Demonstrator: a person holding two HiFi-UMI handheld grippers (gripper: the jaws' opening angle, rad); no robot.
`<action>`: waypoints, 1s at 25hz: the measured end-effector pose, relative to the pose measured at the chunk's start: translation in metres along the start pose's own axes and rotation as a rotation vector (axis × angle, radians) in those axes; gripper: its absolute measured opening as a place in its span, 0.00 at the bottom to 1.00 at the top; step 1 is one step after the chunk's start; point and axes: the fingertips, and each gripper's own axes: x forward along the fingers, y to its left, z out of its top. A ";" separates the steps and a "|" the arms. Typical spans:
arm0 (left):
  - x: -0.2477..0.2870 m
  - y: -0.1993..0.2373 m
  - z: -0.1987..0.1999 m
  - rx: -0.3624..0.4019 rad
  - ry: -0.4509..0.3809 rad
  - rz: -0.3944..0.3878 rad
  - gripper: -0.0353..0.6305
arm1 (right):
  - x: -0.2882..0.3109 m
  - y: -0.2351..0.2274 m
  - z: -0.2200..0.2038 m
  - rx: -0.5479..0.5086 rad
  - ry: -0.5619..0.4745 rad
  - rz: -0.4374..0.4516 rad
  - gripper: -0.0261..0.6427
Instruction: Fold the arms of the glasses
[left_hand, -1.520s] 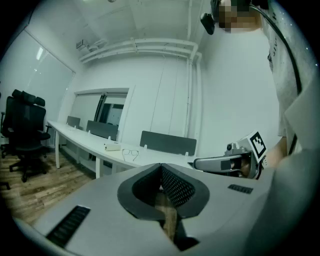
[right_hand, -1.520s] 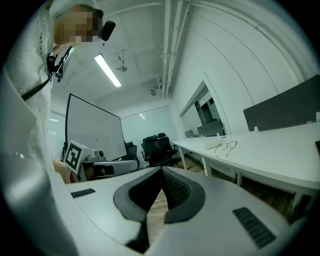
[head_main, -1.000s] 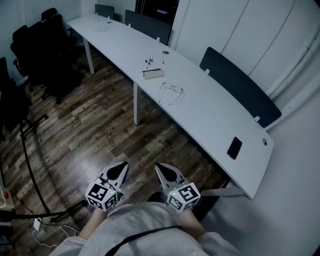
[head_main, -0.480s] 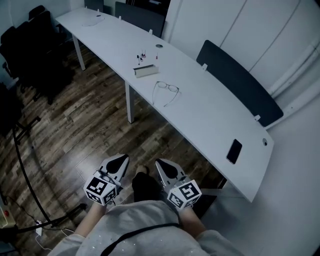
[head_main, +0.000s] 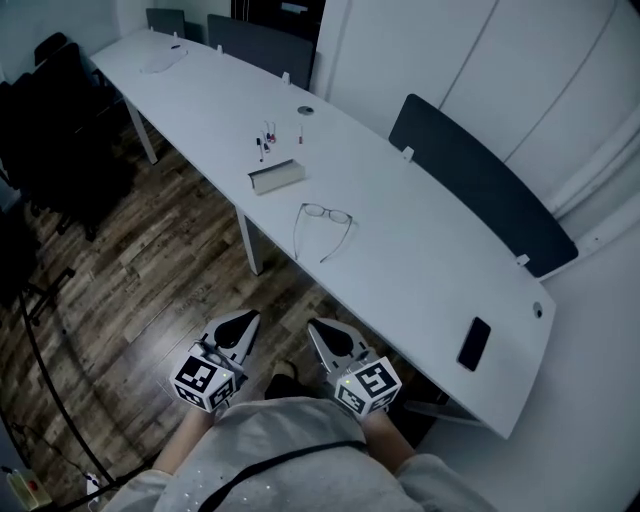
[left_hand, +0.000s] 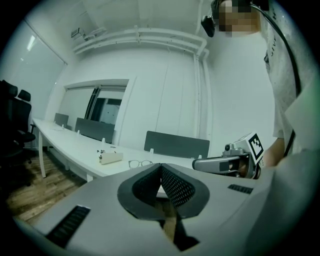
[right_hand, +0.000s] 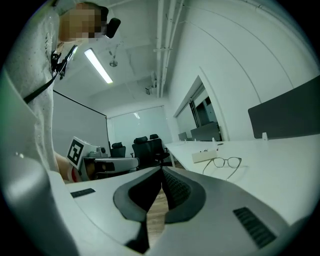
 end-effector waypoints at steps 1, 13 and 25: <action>0.012 0.006 0.002 0.004 0.001 -0.007 0.08 | 0.006 -0.011 0.002 0.003 0.001 -0.008 0.07; 0.115 0.052 0.000 -0.023 0.075 -0.059 0.08 | 0.043 -0.115 0.003 0.023 0.048 -0.114 0.07; 0.148 0.094 -0.013 0.008 0.161 -0.024 0.08 | 0.066 -0.172 -0.026 -0.185 0.277 -0.215 0.19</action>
